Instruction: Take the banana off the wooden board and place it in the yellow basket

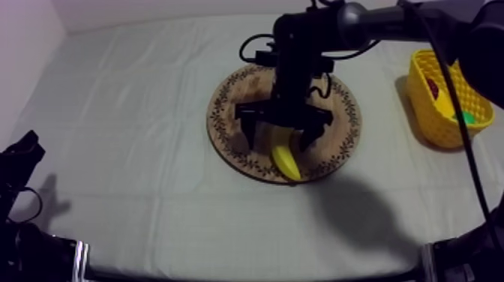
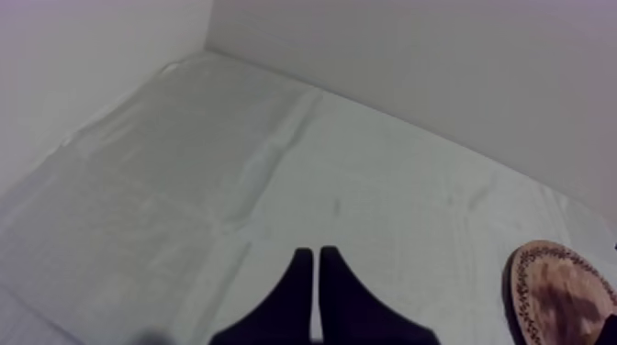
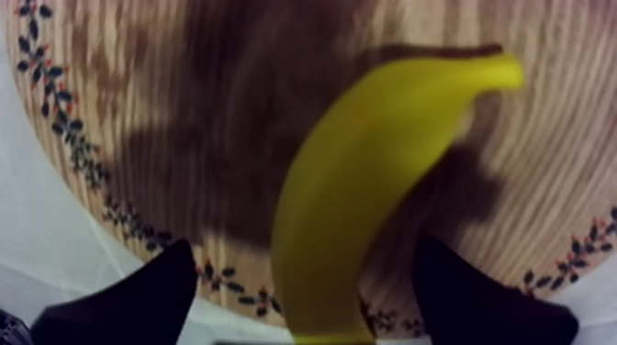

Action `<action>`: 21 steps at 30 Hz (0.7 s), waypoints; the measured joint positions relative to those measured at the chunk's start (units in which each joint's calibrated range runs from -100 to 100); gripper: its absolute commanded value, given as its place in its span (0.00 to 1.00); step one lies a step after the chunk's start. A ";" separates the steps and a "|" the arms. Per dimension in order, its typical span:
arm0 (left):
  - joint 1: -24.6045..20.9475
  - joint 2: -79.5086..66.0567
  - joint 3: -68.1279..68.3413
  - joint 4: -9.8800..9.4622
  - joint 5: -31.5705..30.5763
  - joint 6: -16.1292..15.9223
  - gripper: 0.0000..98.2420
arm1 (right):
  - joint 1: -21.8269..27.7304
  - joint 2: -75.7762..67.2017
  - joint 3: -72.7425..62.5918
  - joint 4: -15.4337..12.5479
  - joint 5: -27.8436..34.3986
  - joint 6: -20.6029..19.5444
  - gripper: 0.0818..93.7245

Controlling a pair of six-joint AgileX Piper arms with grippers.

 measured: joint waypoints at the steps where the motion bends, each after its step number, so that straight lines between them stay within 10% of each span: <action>1: 0.00 0.00 0.00 0.00 0.00 0.00 0.00 | 0.14 0.56 -0.44 0.00 -0.12 0.00 0.87; 21: 0.00 0.00 0.00 0.00 0.00 0.00 0.00 | 1.36 1.02 0.07 0.39 -3.98 1.06 0.28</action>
